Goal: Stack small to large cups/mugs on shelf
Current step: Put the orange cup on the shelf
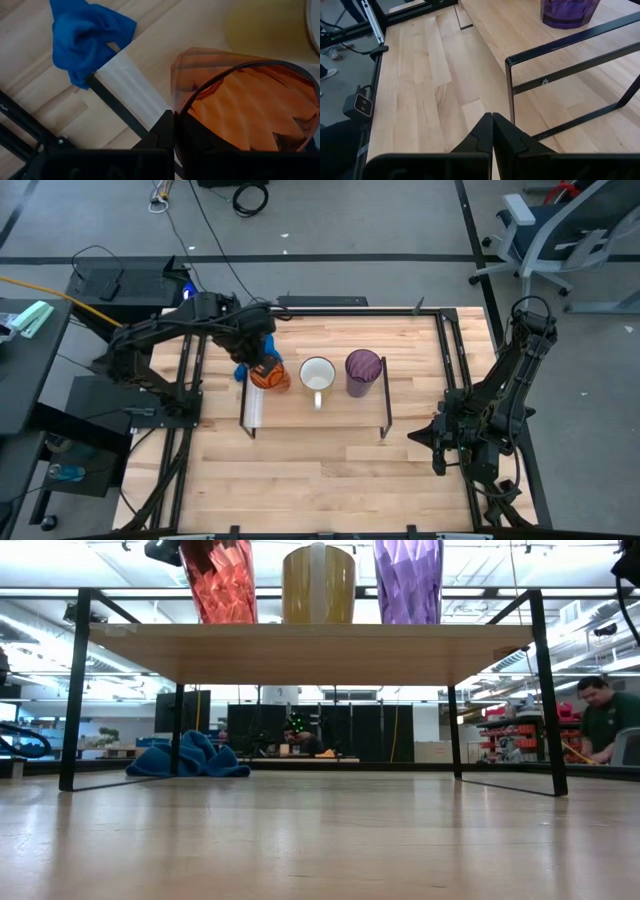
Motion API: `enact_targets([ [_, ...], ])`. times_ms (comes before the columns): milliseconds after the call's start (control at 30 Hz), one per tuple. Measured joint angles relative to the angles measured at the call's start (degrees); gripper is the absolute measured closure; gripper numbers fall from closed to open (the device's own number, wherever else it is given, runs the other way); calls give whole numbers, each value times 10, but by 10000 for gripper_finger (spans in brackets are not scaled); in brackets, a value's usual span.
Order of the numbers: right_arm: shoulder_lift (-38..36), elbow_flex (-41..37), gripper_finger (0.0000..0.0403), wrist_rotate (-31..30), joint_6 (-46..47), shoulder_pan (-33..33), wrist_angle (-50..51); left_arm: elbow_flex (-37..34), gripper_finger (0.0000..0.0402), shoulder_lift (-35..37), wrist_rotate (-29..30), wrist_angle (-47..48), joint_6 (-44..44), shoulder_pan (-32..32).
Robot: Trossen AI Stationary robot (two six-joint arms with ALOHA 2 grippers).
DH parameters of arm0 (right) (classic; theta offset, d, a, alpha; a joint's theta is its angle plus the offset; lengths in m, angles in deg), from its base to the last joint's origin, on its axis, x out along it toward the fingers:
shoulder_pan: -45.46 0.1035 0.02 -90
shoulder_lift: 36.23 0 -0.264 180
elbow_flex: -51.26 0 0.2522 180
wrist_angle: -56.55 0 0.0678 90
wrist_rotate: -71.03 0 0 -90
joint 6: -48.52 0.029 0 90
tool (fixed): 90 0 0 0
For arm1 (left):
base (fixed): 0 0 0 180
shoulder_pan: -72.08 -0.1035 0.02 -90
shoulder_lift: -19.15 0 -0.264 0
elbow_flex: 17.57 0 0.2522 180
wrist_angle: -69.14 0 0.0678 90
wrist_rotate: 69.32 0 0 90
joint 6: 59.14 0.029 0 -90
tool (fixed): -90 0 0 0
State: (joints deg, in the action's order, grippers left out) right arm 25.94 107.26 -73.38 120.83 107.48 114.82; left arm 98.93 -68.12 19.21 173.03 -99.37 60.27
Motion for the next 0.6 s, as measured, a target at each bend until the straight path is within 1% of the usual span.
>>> enact_targets([
  [333, 0, 0, 392, 0, 9, 0, 0, 0, 389, -10, -1, -1, -13, 0],
  [600, 0, 0, 392, 0, 16, 0, 0, 0, 389, -10, -2, -1, -42, 0],
])
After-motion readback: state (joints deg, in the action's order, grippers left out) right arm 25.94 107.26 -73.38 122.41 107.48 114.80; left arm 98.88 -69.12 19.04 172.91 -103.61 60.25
